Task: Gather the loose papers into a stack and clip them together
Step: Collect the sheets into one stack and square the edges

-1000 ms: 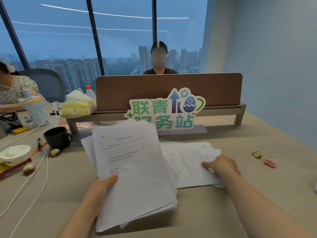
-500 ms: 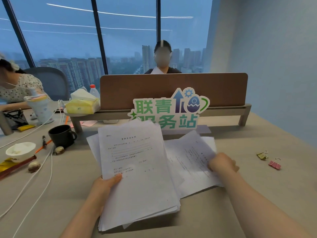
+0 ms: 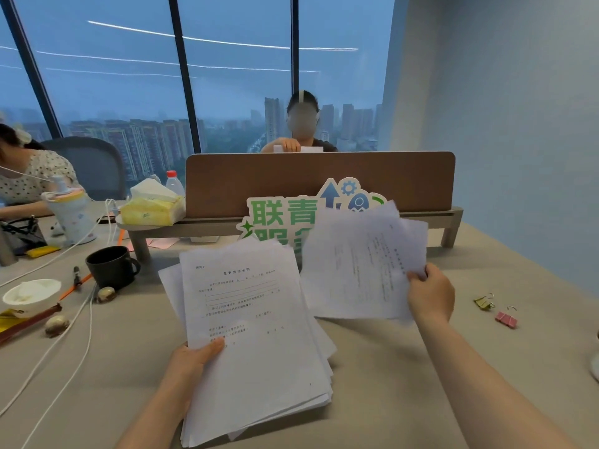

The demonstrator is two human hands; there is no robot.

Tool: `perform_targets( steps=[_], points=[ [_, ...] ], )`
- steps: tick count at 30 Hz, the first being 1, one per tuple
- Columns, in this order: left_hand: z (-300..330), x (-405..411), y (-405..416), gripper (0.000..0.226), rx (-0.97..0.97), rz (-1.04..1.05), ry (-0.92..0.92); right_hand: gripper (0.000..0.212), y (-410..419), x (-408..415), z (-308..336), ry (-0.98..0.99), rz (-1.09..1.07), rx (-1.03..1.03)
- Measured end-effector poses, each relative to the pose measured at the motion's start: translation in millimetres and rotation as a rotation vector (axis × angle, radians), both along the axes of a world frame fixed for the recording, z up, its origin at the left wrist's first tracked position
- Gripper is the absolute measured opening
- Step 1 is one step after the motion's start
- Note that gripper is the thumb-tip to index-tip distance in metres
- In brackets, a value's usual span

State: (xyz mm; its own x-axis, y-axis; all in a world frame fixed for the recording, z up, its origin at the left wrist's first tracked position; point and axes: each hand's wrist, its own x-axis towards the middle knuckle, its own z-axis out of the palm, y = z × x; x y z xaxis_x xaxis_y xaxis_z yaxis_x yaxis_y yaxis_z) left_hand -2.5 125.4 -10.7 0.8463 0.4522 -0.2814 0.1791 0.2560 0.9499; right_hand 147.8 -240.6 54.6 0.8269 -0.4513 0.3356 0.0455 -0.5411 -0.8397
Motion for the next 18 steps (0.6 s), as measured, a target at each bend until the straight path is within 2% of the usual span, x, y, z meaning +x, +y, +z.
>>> perform_targets(
  steps=[4,8,10,12,15,18],
  points=[
    [-1.8,-0.4,0.8,0.027,0.006,0.003,0.002,0.015,-0.5,-6.9,23.9,-0.141,-0.071,0.169],
    [-1.5,-0.3,1.1,0.025,0.018,-0.007,0.005,0.036,-0.5,-16.2,50.6,-0.272,-0.062,0.375],
    [-0.9,0.3,0.6,0.025,0.017,-0.020,0.006,0.038,-0.8,-16.4,59.1,-0.301,-0.025,0.448],
    [-0.2,-0.3,-0.6,0.024,0.023,-0.035,0.014,0.030,-0.9,-14.4,62.7,-0.296,0.034,0.526],
    [2.1,-2.2,-0.2,0.023,0.034,-0.057,0.032,0.006,0.7,-10.9,60.4,-0.222,0.176,0.606],
    [5.9,-3.6,1.2,0.025,0.049,-0.062,0.056,0.015,2.6,-6.4,49.6,-0.056,0.346,0.620]
  ],
)
